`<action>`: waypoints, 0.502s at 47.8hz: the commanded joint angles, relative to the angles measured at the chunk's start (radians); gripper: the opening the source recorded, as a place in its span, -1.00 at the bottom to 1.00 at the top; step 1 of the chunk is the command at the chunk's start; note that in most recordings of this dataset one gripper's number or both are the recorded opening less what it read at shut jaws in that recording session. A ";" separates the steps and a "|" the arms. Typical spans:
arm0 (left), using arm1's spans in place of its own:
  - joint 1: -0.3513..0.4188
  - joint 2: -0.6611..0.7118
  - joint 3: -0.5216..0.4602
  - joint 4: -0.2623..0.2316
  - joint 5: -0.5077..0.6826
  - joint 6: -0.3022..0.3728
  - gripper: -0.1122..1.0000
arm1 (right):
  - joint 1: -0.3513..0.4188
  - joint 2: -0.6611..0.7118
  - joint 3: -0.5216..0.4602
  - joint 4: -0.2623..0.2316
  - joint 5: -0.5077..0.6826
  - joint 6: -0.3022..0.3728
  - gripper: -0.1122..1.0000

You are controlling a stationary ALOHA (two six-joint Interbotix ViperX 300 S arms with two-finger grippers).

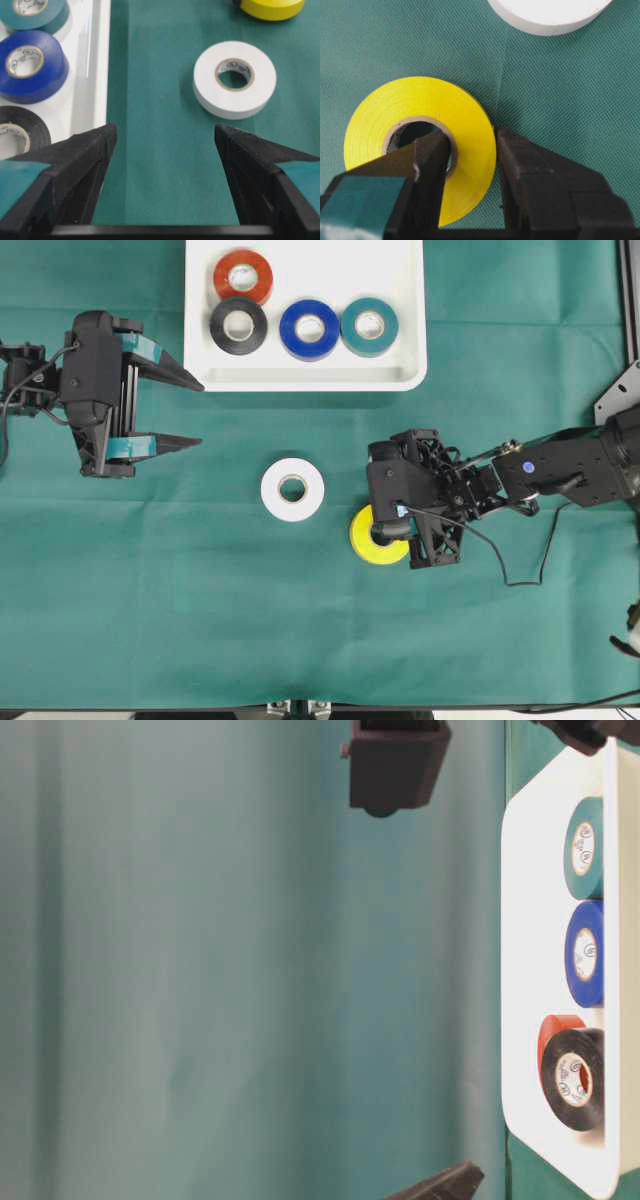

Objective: Put the tape alternately from left to right into the white case.
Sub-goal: 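Close the right gripper on the yellow roll and lift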

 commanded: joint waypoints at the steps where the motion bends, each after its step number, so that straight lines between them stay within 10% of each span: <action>1: -0.002 -0.006 -0.020 -0.002 0.002 -0.002 0.80 | 0.003 -0.043 -0.021 -0.002 -0.006 0.000 -0.23; 24: 0.000 -0.006 -0.014 -0.002 0.002 -0.002 0.80 | 0.003 -0.193 -0.037 -0.196 -0.034 -0.015 -0.23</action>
